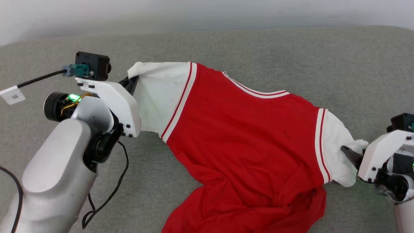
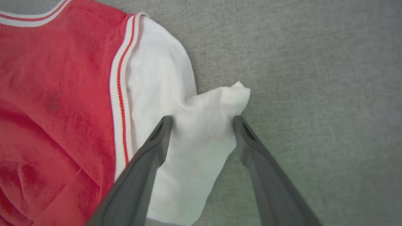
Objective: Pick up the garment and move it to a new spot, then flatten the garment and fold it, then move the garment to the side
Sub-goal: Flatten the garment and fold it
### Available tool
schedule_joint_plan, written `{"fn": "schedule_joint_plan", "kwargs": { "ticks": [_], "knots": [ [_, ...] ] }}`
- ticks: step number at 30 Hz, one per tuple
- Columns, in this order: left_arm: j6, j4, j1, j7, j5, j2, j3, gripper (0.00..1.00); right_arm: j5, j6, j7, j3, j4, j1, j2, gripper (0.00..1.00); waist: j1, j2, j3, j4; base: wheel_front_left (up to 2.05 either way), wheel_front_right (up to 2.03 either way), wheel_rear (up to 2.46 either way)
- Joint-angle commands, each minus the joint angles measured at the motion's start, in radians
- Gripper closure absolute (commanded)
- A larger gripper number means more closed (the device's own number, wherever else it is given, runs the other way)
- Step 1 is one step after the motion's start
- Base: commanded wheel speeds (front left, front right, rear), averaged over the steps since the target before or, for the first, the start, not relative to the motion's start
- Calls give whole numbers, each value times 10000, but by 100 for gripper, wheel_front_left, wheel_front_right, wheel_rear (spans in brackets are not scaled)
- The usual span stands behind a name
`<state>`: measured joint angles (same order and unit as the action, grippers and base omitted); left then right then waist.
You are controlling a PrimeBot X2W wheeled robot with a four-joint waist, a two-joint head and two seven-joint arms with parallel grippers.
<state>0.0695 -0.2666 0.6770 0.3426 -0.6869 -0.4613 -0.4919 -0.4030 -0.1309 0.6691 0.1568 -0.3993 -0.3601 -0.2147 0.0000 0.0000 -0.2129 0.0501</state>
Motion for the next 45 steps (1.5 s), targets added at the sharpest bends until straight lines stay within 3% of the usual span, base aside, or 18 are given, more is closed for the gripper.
{"fn": "schedule_joint_plan", "kwargs": {
  "ticks": [1,7,8,9,14,22,29,37,45],
  "knots": [
    [46,205,-138,30,-4,16,14,100,68,3,170,-11,-261,-335,-114,0,0,0,-277,-213,0,0,0],
    [144,629,-153,89,49,23,-78,100,376,6,1584,7,-2024,-780,129,4,0,0,-547,-434,0,0,0],
    [149,632,-166,85,46,28,-91,100,408,4,1859,-18,-2266,-752,235,61,0,0,-552,-449,0,0,0],
    [158,631,-185,59,44,23,-91,100,389,4,2032,-6,-2425,-750,362,100,0,0,-548,-450,0,0,0],
    [179,531,-259,-49,0,-62,-51,100,390,0,1974,-103,-2302,-1114,340,100,0,0,-410,-355,0,0,0],
    [264,149,-163,-518,52,-126,132,100,597,4,416,-474,-1080,-1818,-245,100,0,0,375,-82,0,0,0],
    [417,-518,479,-1120,293,-81,342,100,1006,4,-563,-660,-787,-2537,-402,100,0,0,1112,74,0,0,0],
    [-74,-2285,2255,-2257,650,22,533,100,1229,4,-1840,-888,-1306,-4435,-301,100,0,0,1131,198,0,0,0],
    [-673,-4046,5070,-3274,907,11,826,100,1335,4,-3281,-1094,-2040,-7320,-195,100,0,0,-196,334,0,0,0]
  ]
}}
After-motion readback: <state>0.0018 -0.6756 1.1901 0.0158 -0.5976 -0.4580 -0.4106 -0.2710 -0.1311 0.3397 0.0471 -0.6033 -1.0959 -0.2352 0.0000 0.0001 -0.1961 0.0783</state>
